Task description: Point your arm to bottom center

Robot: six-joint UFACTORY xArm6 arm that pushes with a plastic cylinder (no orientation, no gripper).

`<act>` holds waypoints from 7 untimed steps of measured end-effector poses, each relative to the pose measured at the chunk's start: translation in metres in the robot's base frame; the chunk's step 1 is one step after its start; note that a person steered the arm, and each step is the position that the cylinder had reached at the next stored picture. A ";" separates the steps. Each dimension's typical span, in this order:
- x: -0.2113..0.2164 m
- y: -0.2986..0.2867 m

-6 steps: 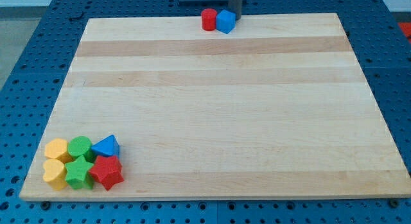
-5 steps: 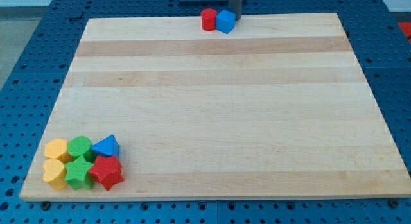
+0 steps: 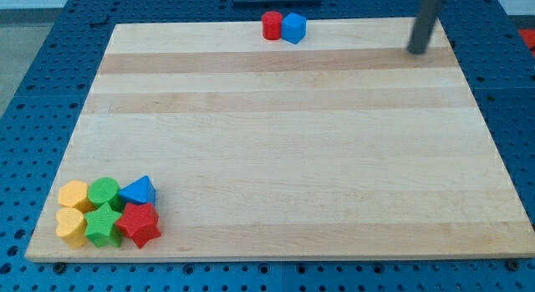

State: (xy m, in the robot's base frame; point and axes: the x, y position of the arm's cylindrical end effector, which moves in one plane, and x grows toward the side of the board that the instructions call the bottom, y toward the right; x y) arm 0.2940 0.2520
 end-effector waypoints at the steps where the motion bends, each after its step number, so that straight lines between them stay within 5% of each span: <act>1: 0.030 0.015; 3: 0.071 0.015; 7: 0.277 -0.046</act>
State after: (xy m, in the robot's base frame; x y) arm 0.5714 0.2057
